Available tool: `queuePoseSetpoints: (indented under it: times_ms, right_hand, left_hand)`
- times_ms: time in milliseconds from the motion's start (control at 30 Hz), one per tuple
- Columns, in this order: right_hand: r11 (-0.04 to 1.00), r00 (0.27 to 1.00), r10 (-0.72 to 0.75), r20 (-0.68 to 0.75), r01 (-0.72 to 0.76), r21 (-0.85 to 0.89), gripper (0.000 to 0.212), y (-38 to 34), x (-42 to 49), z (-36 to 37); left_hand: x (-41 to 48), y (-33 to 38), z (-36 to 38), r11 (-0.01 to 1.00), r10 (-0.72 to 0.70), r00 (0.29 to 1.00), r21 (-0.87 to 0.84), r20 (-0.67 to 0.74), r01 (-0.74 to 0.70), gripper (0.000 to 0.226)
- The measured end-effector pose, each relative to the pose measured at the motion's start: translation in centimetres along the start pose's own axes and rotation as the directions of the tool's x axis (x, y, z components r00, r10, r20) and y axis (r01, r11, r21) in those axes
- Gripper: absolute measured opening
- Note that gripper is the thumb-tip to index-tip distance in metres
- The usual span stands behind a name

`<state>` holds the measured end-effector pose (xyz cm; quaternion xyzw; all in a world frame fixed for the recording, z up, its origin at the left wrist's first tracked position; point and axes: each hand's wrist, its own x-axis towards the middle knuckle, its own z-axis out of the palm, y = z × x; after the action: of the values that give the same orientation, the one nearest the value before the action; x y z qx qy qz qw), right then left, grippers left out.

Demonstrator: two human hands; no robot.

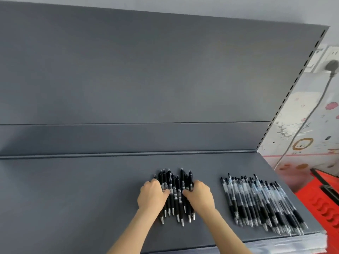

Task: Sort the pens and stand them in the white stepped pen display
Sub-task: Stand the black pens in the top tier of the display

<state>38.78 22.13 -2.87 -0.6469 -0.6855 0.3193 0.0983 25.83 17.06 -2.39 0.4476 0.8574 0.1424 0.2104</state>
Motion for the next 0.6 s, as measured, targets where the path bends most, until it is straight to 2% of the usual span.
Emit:
queuePoseSetpoints:
  times_ms: [67,167,333,400,500,600]
  right_hand:
    - [0.998,0.999,0.026,0.033,-0.028,0.052,0.032,-0.1,0.7,0.1]
    - [0.995,0.997,0.031,0.077,-0.038,0.097,0.042,-0.2,1.4,0.0]
    - [0.984,0.991,-0.003,0.131,-0.020,0.175,0.049,0.3,2.0,-0.3]
    - [0.979,0.991,-0.028,0.130,0.001,0.203,0.051,0.5,1.8,-0.5]
    - [0.960,0.992,-0.030,0.124,-0.006,0.279,0.047,1.2,1.5,-0.6]
    - [0.915,0.990,-0.026,0.141,-0.033,0.403,0.037,2.1,1.3,-0.8]
  left_hand:
    - [0.2,0.5,0.1,0.998,-0.036,0.999,-0.050,0.017,0.037,0.028]
    - [0.3,1.0,0.1,0.988,-0.091,0.995,-0.123,0.044,0.095,0.029]
    - [0.6,1.0,0.4,0.963,-0.138,0.990,-0.228,0.039,0.143,0.048]
    - [0.8,1.0,0.5,0.960,-0.138,0.989,-0.239,0.050,0.146,0.049]
    - [0.6,1.3,0.5,0.961,-0.148,0.987,-0.225,0.065,0.159,0.045]
    - [0.5,1.1,0.4,0.942,-0.125,0.991,-0.307,0.051,0.135,0.046]
